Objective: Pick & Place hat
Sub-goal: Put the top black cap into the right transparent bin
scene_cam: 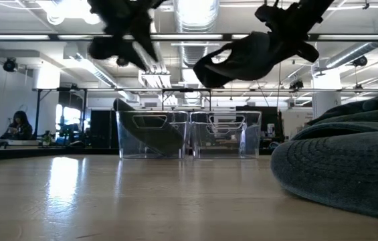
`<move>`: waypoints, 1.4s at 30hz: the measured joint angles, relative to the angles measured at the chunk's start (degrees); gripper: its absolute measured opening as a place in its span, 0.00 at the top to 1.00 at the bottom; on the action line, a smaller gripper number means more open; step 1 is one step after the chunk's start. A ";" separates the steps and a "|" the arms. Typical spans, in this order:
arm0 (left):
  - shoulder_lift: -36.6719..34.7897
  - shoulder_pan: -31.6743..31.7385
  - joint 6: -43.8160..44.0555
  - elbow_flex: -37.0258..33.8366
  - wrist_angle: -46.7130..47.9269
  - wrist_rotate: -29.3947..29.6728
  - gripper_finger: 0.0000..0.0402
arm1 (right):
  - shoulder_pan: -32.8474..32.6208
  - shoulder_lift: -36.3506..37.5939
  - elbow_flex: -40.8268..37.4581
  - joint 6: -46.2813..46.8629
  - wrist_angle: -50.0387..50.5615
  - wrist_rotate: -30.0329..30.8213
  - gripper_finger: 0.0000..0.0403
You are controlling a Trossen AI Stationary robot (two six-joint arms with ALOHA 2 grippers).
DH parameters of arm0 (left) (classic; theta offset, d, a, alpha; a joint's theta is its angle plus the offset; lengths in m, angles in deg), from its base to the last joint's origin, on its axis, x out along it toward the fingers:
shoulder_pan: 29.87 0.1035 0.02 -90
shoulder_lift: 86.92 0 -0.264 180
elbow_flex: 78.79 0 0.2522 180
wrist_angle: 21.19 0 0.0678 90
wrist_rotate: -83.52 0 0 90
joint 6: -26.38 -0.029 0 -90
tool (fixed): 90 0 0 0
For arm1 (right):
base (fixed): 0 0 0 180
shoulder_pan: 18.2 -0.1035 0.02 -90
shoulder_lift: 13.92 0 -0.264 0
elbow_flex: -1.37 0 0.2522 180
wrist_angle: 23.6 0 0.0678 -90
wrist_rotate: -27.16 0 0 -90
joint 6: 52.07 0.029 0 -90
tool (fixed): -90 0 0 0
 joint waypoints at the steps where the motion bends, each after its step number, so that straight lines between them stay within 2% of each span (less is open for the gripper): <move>1: -0.78 -1.31 0.92 -0.03 3.61 2.86 0.63 | 0.01 -0.85 0.70 0.07 0.76 0.59 0.97; 3: -1.82 -3.78 3.53 -0.03 9.14 7.69 0.63 | -0.03 -3.45 2.67 0.08 2.52 2.48 0.97; 5: -2.04 -5.54 6.18 -0.03 13.48 9.96 0.63 | 0.13 -6.78 5.36 -0.41 4.79 4.16 0.97; 9: -2.28 -7.67 9.25 -0.03 17.31 10.41 0.63 | 0.96 -15.95 12.64 -3.00 10.76 6.20 0.97; 16: -2.36 -10.18 9.72 -0.06 21.08 10.29 0.63 | 2.70 -32.33 30.26 -3.36 32.56 6.47 0.97; 22: -2.36 -10.50 6.85 -0.12 23.50 10.29 0.63 | 2.58 -42.69 46.56 -2.64 48.00 -0.83 0.97; 26: -2.40 -10.50 4.03 -0.12 23.50 10.29 0.64 | 2.94 -46.82 54.28 -2.28 48.69 -9.40 0.97; 28: -2.46 -10.51 3.21 -0.12 23.47 10.29 0.64 | 2.90 -48.66 57.68 -1.06 48.73 -10.87 0.97; 33: -2.58 -10.53 1.60 -0.12 23.41 11.41 0.64 | 3.19 -50.92 60.39 2.45 48.67 -11.12 0.94; 42: -2.80 -10.57 1.41 -0.12 23.04 13.92 0.64 | 3.83 -51.08 52.80 7.22 48.70 -9.70 0.92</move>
